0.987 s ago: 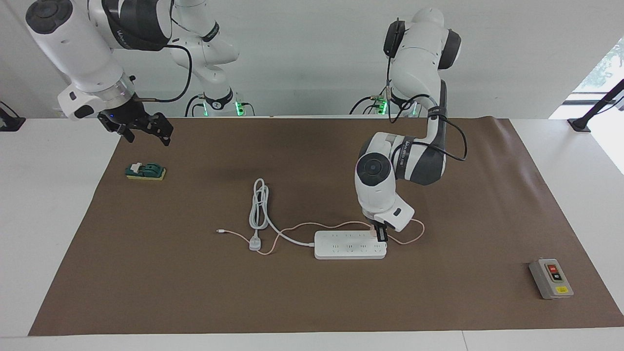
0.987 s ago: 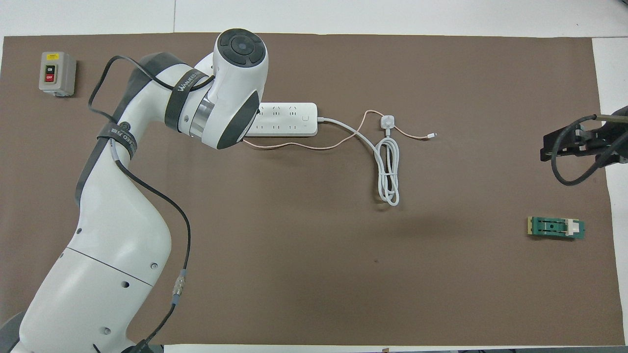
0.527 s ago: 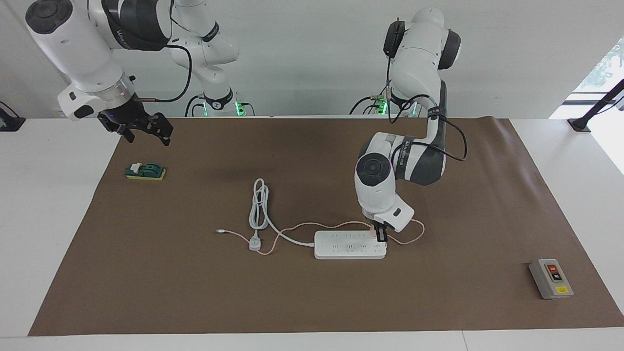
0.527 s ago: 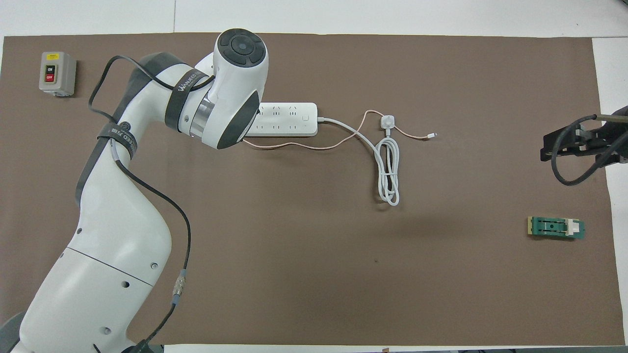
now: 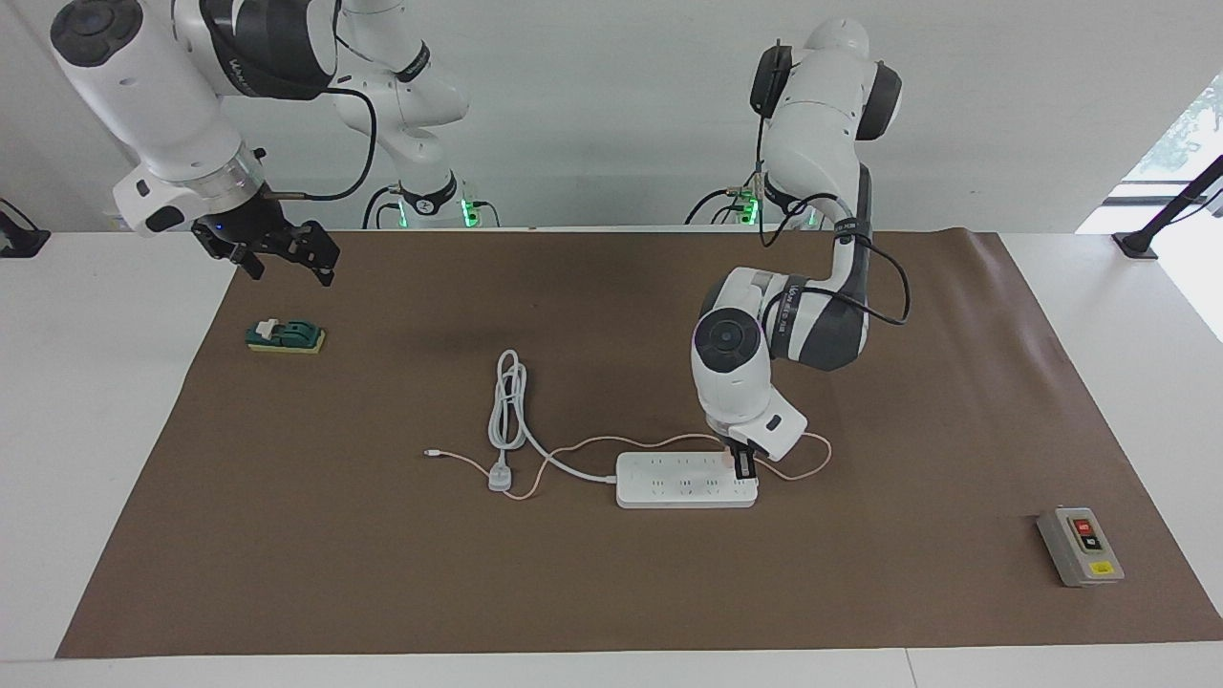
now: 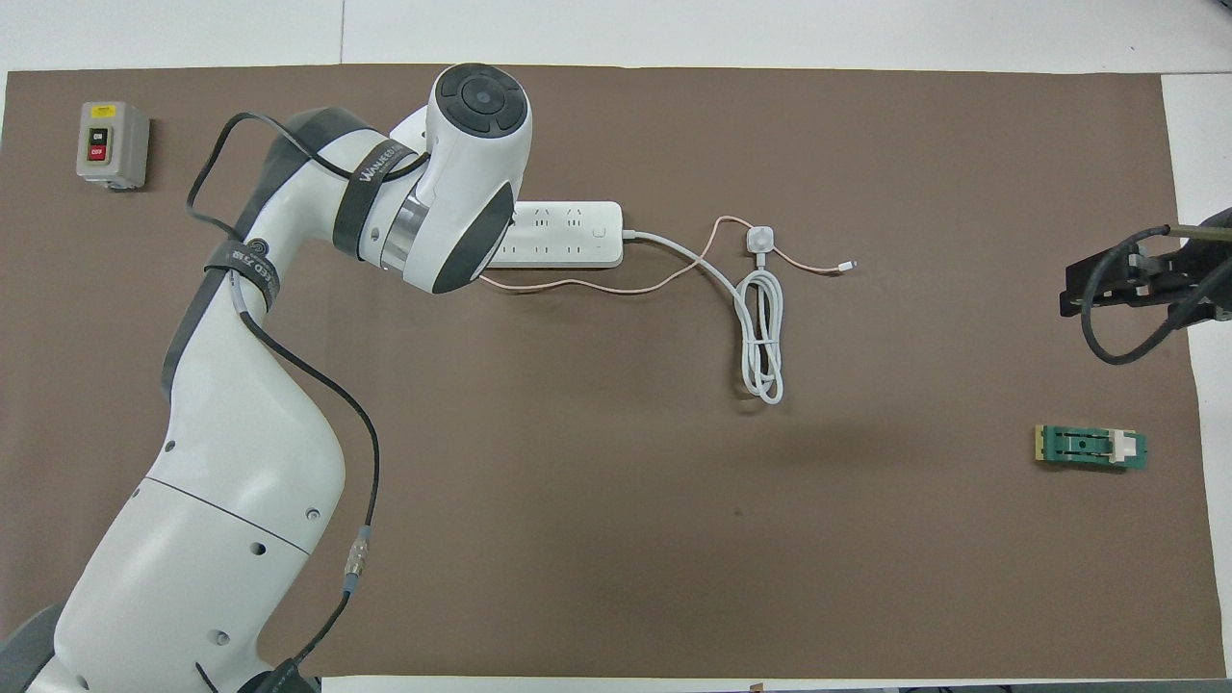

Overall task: Plug charger into power strip
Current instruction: 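Press the pink plug into the socket with the left gripper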

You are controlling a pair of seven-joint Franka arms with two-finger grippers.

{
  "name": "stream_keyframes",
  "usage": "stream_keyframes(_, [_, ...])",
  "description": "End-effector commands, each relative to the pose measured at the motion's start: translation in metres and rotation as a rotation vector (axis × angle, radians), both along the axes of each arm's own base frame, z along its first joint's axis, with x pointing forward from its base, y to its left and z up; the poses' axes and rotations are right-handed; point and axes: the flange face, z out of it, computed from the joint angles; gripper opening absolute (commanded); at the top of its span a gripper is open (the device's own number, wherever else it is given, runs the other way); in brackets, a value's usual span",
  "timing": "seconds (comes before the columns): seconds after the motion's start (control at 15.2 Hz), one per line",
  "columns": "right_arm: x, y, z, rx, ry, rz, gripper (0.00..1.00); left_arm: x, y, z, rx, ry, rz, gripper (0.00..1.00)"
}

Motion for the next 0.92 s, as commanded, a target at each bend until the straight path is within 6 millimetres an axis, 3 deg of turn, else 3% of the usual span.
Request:
stream_keyframes(0.0, [-0.005,-0.002,0.004,0.011,0.004,0.012,1.00,0.004,-0.009,-0.023,0.008,-0.003,-0.023,0.00])
stream_keyframes(0.39, [-0.005,-0.003,0.003,0.009,0.006,0.011,1.00,0.001,-0.011,-0.040,0.012,0.006,-0.023,0.00])
stream_keyframes(0.79, [-0.005,-0.002,0.004,0.010,0.004,0.011,1.00,0.002,-0.008,-0.037,0.007,-0.006,-0.045,0.00])
stream_keyframes(0.86, [-0.005,-0.002,0.004,0.010,0.004,0.011,1.00,0.001,-0.007,-0.035,0.008,0.003,-0.059,0.10])
